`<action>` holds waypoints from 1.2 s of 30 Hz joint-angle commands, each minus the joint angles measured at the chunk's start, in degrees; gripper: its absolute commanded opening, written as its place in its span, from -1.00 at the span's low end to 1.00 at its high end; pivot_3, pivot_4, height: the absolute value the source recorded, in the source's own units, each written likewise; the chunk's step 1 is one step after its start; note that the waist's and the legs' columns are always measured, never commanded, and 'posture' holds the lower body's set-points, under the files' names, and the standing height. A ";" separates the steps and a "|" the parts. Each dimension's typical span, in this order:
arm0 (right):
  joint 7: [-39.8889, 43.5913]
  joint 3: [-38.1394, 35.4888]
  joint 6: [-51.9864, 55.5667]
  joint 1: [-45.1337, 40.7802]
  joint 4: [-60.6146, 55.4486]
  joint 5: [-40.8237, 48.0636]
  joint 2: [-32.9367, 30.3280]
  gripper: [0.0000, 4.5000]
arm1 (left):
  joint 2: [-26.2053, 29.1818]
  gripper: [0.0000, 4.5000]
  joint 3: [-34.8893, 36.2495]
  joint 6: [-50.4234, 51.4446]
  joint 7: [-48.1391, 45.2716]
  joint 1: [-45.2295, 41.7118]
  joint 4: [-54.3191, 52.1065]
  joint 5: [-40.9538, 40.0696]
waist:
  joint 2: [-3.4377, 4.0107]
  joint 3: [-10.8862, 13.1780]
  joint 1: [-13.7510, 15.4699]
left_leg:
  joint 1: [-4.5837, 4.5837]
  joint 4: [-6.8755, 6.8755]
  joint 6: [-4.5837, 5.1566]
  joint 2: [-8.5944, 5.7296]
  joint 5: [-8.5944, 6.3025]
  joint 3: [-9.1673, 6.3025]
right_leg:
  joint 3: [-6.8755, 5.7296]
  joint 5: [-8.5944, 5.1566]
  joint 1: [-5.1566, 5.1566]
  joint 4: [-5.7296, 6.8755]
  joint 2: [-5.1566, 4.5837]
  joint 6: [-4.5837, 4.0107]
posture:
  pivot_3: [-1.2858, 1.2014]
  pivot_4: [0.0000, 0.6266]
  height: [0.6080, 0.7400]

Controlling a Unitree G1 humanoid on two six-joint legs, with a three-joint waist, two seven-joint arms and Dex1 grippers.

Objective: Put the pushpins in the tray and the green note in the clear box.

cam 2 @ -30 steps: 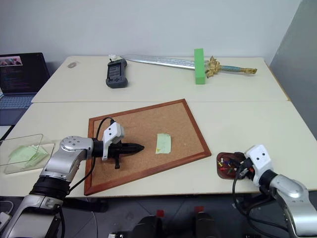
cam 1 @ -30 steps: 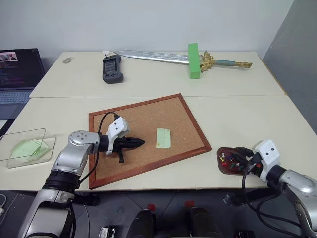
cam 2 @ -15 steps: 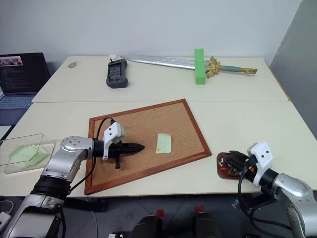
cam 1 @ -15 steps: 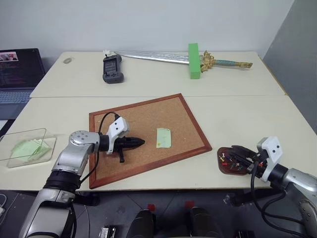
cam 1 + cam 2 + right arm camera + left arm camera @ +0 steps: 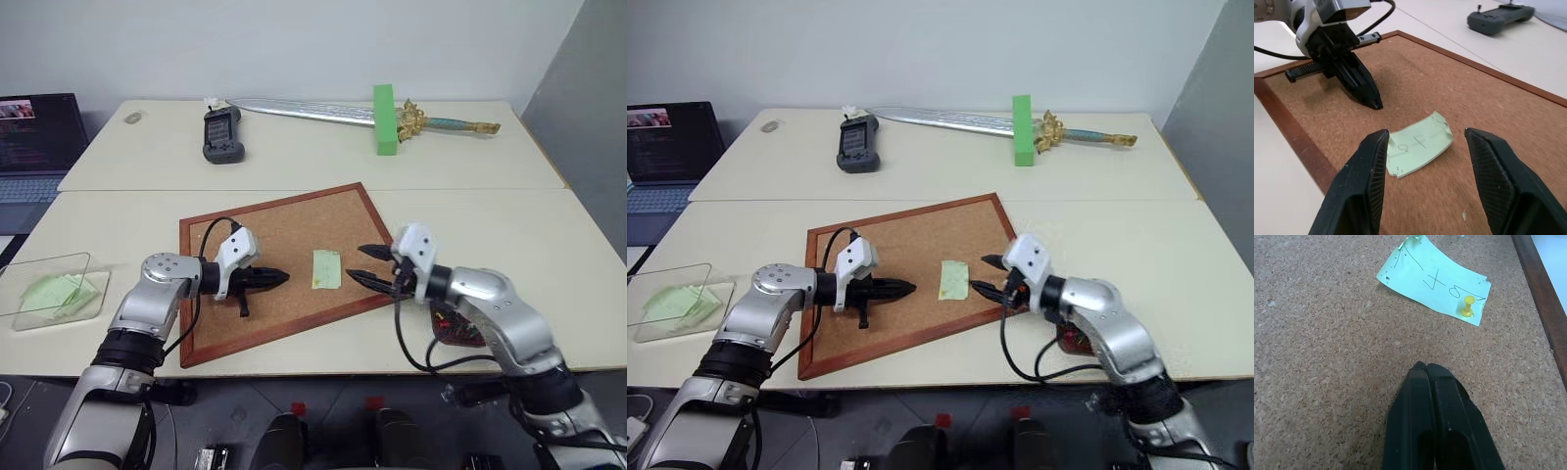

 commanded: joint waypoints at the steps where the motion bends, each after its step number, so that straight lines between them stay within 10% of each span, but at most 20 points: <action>1: 1.86 2.84 -4.91 -3.91 6.15 -1.96 3.95 0.12 | 0.56 -1.00 0.22 0.55 0.79 1.37 -0.87 0.79 | 0.00 0.00 -0.07 | 0.00 0.00 0.00 0.00 0.00 -0.01 | -0.01 0.00 0.00 0.01 0.00 0.00 | 0.03 -0.52 1.00; 31: 7.76 7.30 -14.18 -9.99 29.73 -8.39 16.97 0.12 | 2.54 -1.00 0.47 4.53 0.66 6.38 -6.77 0.14 | 0.02 -0.01 -1.39 | 0.06 -0.06 0.00 0.01 -0.01 -0.26 | 0.04 0.00 -0.11 0.07 0.06 -0.02 | 0.03 -0.52 1.00; 36: 7.91 6.18 -14.12 -10.08 30.44 -8.22 17.53 -0.26 | 2.75 -1.00 0.49 4.66 0.60 6.28 -6.82 0.17 | 0.02 -0.01 -1.42 | 0.06 -0.05 0.00 0.02 -0.01 -0.26 | 0.05 0.00 -0.11 0.07 0.04 -0.02 | 0.03 -0.52 1.00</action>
